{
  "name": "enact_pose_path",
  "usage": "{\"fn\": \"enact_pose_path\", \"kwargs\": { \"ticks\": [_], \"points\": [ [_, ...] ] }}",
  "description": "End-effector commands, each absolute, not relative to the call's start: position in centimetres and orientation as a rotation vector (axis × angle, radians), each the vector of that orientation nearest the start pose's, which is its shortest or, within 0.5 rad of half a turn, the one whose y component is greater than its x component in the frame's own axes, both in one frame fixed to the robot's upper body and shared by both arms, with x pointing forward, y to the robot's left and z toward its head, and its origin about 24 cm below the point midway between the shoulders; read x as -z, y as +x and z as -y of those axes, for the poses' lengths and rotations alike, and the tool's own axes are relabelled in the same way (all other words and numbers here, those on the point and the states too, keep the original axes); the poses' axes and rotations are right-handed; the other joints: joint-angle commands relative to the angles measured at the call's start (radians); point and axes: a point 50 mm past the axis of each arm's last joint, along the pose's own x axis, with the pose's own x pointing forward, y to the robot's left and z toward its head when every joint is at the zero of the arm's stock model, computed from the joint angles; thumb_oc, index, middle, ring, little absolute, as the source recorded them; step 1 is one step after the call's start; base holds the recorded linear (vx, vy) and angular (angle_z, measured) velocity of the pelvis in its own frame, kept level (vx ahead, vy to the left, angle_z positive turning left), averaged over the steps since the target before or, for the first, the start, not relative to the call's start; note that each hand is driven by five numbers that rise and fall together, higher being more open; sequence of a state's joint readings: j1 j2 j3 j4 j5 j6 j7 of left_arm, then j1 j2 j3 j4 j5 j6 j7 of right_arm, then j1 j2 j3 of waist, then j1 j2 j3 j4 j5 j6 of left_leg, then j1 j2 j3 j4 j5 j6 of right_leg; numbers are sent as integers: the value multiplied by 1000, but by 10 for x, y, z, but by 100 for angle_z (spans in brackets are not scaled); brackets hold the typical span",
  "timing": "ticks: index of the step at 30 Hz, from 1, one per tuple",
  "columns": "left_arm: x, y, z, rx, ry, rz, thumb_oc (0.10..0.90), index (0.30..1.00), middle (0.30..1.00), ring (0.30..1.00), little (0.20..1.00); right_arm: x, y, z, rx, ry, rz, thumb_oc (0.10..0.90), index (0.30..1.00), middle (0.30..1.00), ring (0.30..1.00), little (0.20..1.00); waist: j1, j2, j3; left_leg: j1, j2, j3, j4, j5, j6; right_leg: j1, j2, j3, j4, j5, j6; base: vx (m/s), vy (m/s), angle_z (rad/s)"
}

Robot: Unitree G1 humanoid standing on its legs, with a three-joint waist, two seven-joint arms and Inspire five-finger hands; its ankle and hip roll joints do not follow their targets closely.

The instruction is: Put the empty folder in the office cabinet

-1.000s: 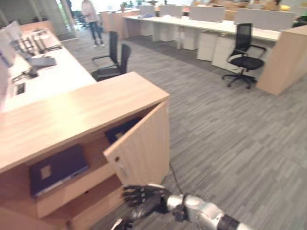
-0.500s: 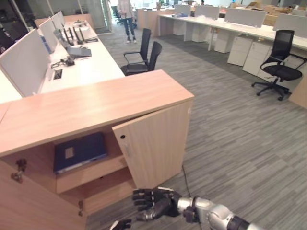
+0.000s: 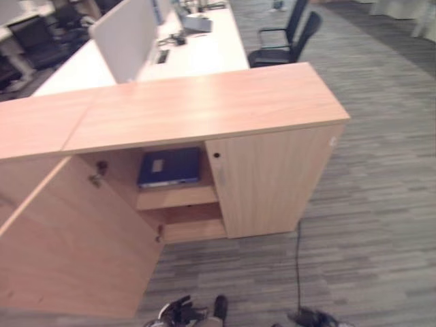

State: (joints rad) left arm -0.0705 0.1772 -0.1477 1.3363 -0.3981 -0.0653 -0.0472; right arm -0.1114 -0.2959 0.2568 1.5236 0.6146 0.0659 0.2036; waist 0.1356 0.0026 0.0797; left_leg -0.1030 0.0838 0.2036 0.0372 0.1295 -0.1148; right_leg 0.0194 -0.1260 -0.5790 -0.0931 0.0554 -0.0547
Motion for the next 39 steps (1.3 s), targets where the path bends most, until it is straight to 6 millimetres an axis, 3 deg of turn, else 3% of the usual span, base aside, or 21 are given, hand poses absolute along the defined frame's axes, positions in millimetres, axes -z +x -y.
{"fn": "enact_pose_path", "kwargs": {
  "ticks": [1,3,6,8,9,11,16,23,24,26,30,33,34,37,39],
  "points": [
    [170,87,-197,-156,-115,-1234,800,900,900,900,900,158,92,253,256,147,-1321,800,900,900,900,900,0,-14,-42,81,19,46,33,-154,34,12,16,-21,22,-90,93,-13,98,87],
    [170,90,-197,-167,-138,-1227,800,900,900,900,900,157,76,267,348,148,-1356,800,900,900,900,900,-21,0,-58,113,23,98,16,-158,29,21,5,-71,24,-90,92,-5,136,97],
    [169,93,-193,-183,-195,-1205,800,900,900,900,900,158,55,272,475,245,-1361,800,900,900,900,900,-41,28,-71,123,19,106,-34,-134,27,37,-8,-123,41,-85,97,21,131,98],
    [171,84,-194,-209,-220,-1227,800,900,900,900,900,158,45,275,572,342,-1337,800,900,900,900,900,-54,44,-84,143,7,89,-86,-119,31,47,-13,-130,50,-86,96,61,203,64],
    [171,78,-201,-268,-248,-1227,800,900,900,900,900,159,44,272,674,473,-1269,800,900,900,900,900,-53,52,-91,157,-5,82,-118,-109,39,55,-23,-143,57,-82,100,46,178,54],
    [171,75,-207,-337,-293,-1217,800,900,900,900,900,160,44,271,753,574,-1214,800,900,900,900,900,-50,59,-94,156,-21,65,-123,-113,49,54,-37,-149,70,-76,107,11,177,33],
    [169,71,-225,-454,-351,-1190,800,900,900,900,900,160,45,271,817,645,-1160,800,900,900,900,900,-44,65,-101,153,-49,42,-124,-122,71,52,-66,-161,91,-61,123,-16,148,23],
    [154,70,-281,-696,-397,-1103,800,900,900,900,900,159,40,276,836,675,-1145,800,900,900,900,900,-25,66,-130,157,-92,16,-124,-141,97,51,-107,-162,106,-24,159,7,107,10],
    [154,70,-281,-697,-397,-1103,800,900,900,900,900,159,40,276,836,675,-1145,800,900,900,900,900,-25,66,-130,156,-92,16,-124,-141,97,51,-107,-162,106,-24,160,4,69,2],
    [145,73,-303,-758,-377,-1060,800,900,900,900,900,158,38,278,840,674,-1141,800,900,900,900,900,-24,65,-135,159,-99,15,-124,-146,102,51,-114,-157,106,-14,168,11,66,7],
    [105,100,-365,-858,-283,-874,800,900,900,900,900,157,26,285,853,665,-1149,800,900,900,900,900,-23,62,-146,164,-113,15,-124,-154,111,45,-123,-140,100,12,189,17,59,-2],
    [94,103,-379,-888,-269,-836,800,900,900,900,900,157,25,284,846,664,-1151,800,900,900,900,900,-25,57,-146,164,-115,17,-124,-156,113,42,-124,-135,96,17,194,2,19,-7],
    [71,107,-406,-971,-295,-733,800,900,900,900,900,156,22,287,848,665,-1149,800,900,900,900,900,-27,54,-148,166,-117,20,-124,-157,113,37,-121,-123,90,25,200,4,17,-16],
    [65,109,-413,-986,-310,-701,800,900,900,900,900,156,24,285,836,665,-1148,800,900,900,900,900,-28,51,-147,166,-117,22,-124,-158,114,36,-120,-118,88,28,202,4,3,-13],
    [45,120,-430,-1049,-379,-576,800,900,900,900,900,156,24,287,832,666,-1141,800,900,900,900,900,-28,47,-147,166,-117,20,-124,-159,114,32,-118,-108,88,32,208,0,0,0]
  ]
}}
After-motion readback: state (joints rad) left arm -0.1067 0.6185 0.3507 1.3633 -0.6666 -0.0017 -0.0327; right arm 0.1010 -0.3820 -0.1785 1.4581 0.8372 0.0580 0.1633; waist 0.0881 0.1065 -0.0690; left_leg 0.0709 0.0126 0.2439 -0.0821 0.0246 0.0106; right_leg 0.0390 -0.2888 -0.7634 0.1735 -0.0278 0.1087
